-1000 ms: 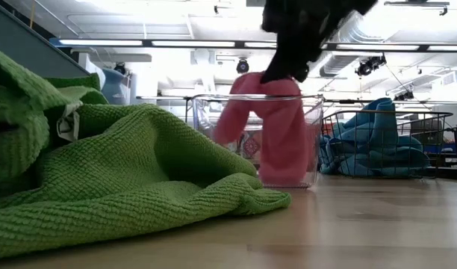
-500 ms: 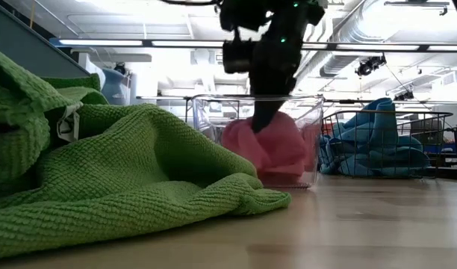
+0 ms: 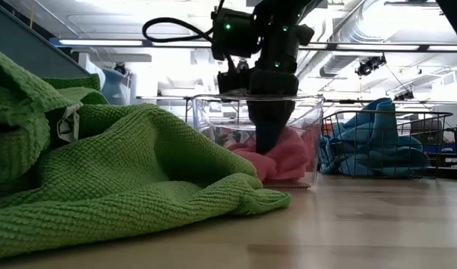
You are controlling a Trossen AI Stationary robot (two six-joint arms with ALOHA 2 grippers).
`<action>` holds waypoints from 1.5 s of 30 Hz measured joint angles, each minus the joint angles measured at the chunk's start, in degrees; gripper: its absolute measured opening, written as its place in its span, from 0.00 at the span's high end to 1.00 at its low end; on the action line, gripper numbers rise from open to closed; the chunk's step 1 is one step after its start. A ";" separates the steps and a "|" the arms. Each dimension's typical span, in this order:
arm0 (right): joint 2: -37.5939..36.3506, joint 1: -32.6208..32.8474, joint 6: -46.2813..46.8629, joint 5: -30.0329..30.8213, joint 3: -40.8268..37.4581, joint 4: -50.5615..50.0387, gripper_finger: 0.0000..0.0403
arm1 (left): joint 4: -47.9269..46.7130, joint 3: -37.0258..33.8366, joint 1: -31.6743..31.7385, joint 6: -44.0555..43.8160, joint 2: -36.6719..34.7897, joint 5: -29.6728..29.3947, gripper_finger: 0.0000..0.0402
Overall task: Sort microfiber towel by color & place in baskets
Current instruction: Put the bottom pink microfiber cloth into the transparent bin, then put the pink microfiber cloth into the transparent bin
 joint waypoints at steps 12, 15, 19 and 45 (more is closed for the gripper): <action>0.07 0.00 -0.46 -0.90 3.59 -6.96 0.58 | 0.03 0.00 0.02 1.14 0.00 0.00 0.49; 0.07 0.00 -3.30 -0.90 7.47 -11.53 0.43 | 0.04 0.00 0.00 1.54 0.00 0.00 0.49; 0.07 0.00 -5.85 -0.94 12.94 -15.07 0.30 | 0.04 0.00 0.00 2.23 0.00 0.00 0.49; -27.60 -2.66 4.16 4.62 -0.03 -12.90 0.27 | -2.93 0.02 0.02 2.59 0.97 -0.06 0.49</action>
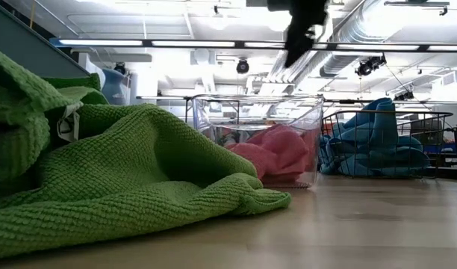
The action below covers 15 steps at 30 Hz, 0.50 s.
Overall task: Sort microfiber towel by color & place in baskets
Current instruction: Put the pink microfiber cloth into the transparent bin
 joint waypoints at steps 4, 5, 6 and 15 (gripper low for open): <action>-13.65 1.96 7.96 2.67 -14.39 9.57 0.27 | 0.44 0.00 0.04 -0.14 1.33 -0.02 0.49; -17.04 2.55 9.63 3.08 -17.70 11.80 0.27 | 0.81 0.00 0.04 -0.44 1.74 -0.04 0.49; -20.24 3.14 11.37 3.83 -20.82 14.21 0.27 | 1.35 0.00 0.04 -0.87 2.16 -0.06 0.49; -39.24 5.30 15.38 10.39 -39.94 51.43 0.27 | 3.21 0.00 0.04 -2.49 3.47 -1.48 0.49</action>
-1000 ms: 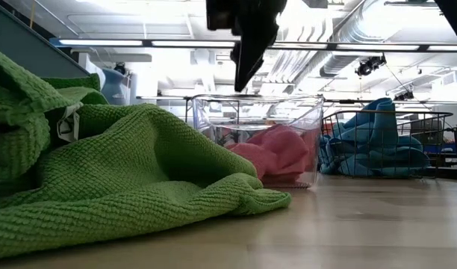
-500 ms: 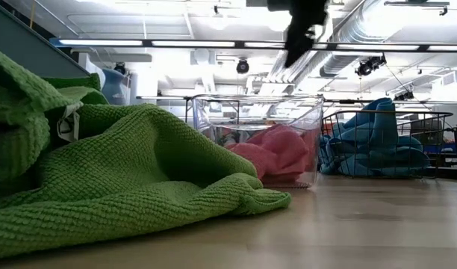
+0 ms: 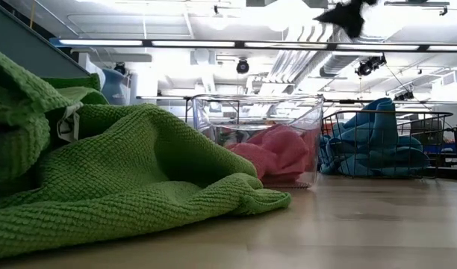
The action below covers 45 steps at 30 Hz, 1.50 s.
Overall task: Sort microfiber towel by color & place in baskets
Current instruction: Put the pink microfiber cloth into the transparent bin
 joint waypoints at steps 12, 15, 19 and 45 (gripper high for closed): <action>5.13 0.02 -19.59 0.88 0.29 16.53 0.27 | 1.43 0.00 0.02 1.14 0.29 -0.37 0.49; 6.88 0.02 -19.60 0.87 1.13 16.34 0.27 | 0.58 0.00 0.02 4.45 0.27 -0.46 0.49; 8.08 0.02 -19.63 1.19 2.03 16.43 0.27 | 2.36 0.00 0.01 3.74 0.66 -1.70 0.49; 8.22 0.02 -18.86 4.18 2.57 17.22 0.27 | -46.31 23.54 30.67 -2.19 34.86 15.25 0.37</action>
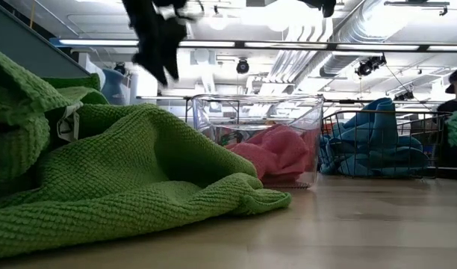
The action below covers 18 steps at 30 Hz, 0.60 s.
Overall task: Sort microfiber towel by color & place in baskets
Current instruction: Put the pink microfiber cloth into the transparent bin
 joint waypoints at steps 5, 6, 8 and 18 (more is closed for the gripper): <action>0.00 0.00 0.96 0.01 0.00 -0.96 0.27 | 0.00 0.00 0.75 0.86 8.56 1.02 0.37; 0.00 0.00 0.97 0.00 0.00 -1.17 0.27 | -0.05 0.00 0.67 1.40 10.17 1.03 0.37; 0.00 0.00 1.43 0.02 0.00 -1.49 0.27 | -0.33 0.00 0.63 1.54 13.18 1.05 0.37; 0.02 0.00 3.80 0.00 0.00 -2.67 0.27 | -0.37 0.00 0.68 -0.32 22.81 2.56 0.37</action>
